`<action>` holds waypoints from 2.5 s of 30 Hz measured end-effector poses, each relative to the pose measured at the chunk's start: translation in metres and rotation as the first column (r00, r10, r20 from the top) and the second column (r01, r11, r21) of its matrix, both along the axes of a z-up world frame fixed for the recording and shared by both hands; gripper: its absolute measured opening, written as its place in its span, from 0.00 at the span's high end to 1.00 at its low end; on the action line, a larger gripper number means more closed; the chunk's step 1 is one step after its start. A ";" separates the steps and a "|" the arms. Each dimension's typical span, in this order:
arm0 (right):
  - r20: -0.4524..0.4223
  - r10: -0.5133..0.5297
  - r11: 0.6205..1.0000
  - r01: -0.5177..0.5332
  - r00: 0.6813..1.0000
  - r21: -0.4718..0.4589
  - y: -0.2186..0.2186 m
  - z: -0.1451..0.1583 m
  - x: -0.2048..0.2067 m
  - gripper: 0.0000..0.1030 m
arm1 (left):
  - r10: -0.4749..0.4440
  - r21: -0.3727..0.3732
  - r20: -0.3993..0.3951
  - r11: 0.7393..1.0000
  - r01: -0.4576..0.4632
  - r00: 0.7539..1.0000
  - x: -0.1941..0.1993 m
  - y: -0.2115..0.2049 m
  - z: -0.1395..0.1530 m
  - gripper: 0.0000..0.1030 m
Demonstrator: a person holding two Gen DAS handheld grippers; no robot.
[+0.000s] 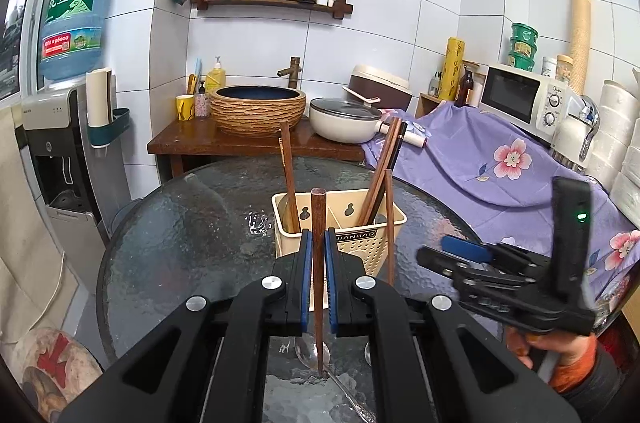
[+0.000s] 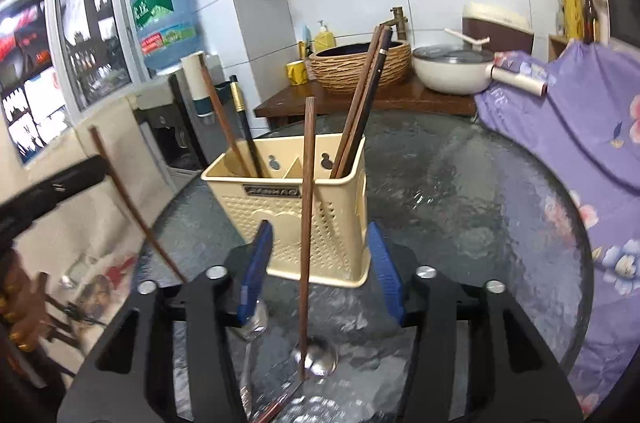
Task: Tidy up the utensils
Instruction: 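Lift both chopsticks over the beige holder and lower them inside, then open both tools to release the chopsticks into the holder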
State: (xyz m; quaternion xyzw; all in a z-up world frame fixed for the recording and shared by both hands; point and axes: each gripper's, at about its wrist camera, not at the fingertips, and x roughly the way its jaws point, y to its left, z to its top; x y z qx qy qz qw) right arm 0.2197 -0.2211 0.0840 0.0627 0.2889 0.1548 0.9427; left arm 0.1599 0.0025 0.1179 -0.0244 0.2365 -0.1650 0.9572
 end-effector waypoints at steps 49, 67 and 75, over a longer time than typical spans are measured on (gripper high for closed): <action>0.301 0.004 1.000 -0.009 0.954 0.018 0.018 0.208 0.051 0.93 | 0.070 -0.046 0.175 0.997 -0.063 0.982 0.077 -0.022 0.138 0.94; 0.123 -0.030 0.999 0.032 0.992 -0.015 0.021 0.066 0.088 0.93 | 0.101 0.018 -0.006 0.995 -0.101 0.995 0.107 -0.026 0.008 0.95; 0.135 -0.053 0.998 0.056 0.989 -0.019 0.018 0.058 0.081 0.83 | 0.109 -0.015 0.009 0.994 -0.109 0.994 0.093 -0.016 0.004 0.70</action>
